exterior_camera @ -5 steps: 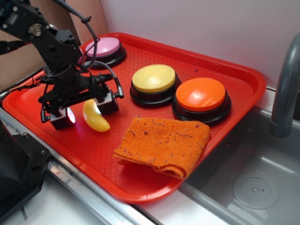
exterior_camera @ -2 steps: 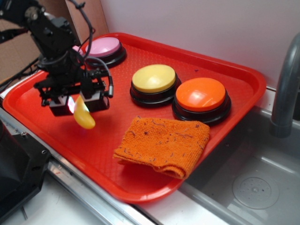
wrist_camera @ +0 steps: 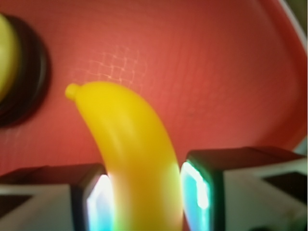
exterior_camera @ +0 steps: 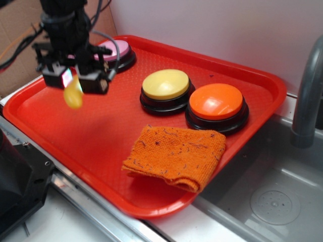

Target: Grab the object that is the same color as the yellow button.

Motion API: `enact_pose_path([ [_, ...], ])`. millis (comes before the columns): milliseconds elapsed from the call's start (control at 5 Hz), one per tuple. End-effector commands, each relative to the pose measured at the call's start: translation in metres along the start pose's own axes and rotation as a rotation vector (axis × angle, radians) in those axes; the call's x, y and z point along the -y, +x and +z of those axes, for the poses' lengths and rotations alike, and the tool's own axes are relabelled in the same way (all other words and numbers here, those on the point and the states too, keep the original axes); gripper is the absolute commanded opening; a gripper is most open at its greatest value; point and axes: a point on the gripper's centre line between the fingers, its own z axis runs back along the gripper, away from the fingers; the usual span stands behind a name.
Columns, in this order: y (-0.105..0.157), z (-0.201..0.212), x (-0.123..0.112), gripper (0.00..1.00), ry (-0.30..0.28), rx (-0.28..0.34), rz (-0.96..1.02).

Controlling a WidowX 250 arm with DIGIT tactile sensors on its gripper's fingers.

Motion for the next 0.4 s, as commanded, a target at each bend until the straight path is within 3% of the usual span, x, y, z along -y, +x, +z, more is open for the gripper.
enact_pose_path([
  [0,0.016,0.068,0.005,0.00,-0.044,0.135,-0.207],
  [200,0.016,0.080,0.003,0.00,-0.050,0.205,-0.232],
])
